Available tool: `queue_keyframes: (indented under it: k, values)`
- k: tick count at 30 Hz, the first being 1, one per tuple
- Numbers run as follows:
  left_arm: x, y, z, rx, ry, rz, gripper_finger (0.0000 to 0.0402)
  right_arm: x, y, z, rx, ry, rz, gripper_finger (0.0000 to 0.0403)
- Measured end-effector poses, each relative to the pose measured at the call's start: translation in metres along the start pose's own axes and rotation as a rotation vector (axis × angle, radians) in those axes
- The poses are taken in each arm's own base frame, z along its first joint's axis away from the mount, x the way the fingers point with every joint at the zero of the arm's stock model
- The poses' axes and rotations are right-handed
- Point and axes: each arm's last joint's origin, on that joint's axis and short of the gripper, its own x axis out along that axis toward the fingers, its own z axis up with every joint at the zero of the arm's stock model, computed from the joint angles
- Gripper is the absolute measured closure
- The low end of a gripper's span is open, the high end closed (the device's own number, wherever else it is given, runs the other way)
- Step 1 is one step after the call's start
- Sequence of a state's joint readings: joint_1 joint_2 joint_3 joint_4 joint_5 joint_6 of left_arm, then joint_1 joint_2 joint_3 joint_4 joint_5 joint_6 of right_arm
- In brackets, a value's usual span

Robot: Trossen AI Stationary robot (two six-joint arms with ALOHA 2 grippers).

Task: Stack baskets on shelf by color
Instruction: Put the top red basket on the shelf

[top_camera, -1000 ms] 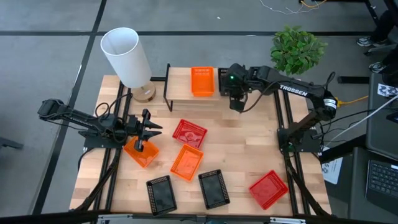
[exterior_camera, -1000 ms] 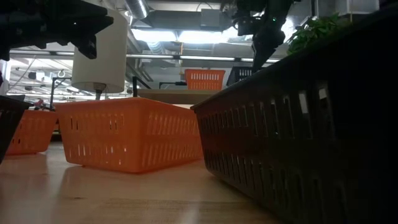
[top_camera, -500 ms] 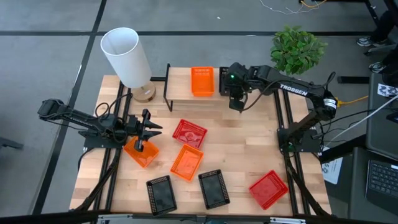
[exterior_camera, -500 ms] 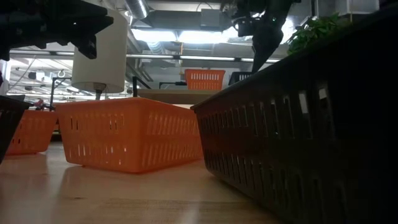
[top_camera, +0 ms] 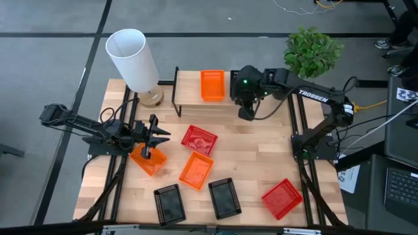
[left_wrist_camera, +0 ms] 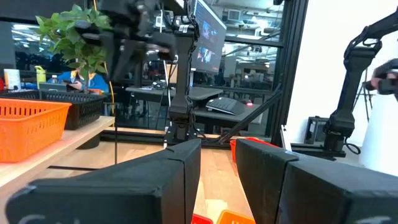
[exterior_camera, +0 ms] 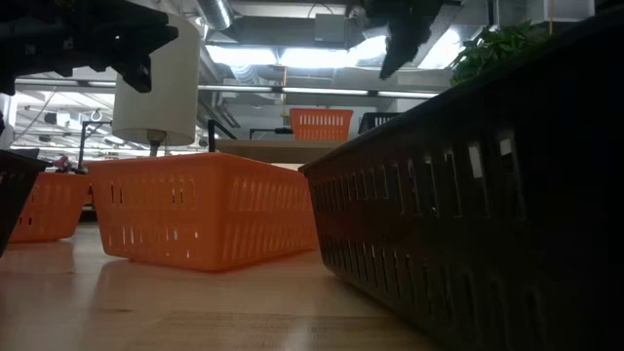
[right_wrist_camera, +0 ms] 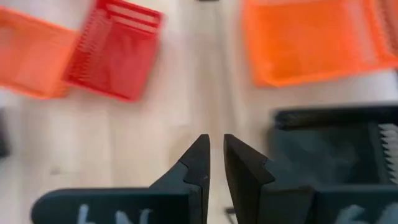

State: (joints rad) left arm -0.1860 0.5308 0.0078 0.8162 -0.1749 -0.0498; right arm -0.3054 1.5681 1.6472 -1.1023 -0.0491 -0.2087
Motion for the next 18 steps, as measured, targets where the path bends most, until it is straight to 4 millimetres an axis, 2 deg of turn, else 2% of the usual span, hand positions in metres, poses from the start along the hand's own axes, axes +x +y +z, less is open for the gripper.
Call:
queue_keyframes:
  k: [6,10,13,18]
  values:
    - [0.000,0.000,0.000,0.000,0.000,0.000,0.0308,0.003,0.033,0.013,-0.093,-0.087,0.158,0.0356]
    - [0.000,0.000,0.000,0.000,0.000,0.000,0.0308,0.020,0.060,0.025,-0.162,-0.130,0.315,0.0353]
    - [0.000,0.000,0.000,0.000,0.000,0.000,0.0308,0.043,0.074,0.031,-0.192,-0.105,0.339,0.0332]
    - [0.000,0.000,0.000,0.000,0.000,0.000,0.0308,0.097,0.089,0.036,-0.248,-0.028,0.334,0.0270]
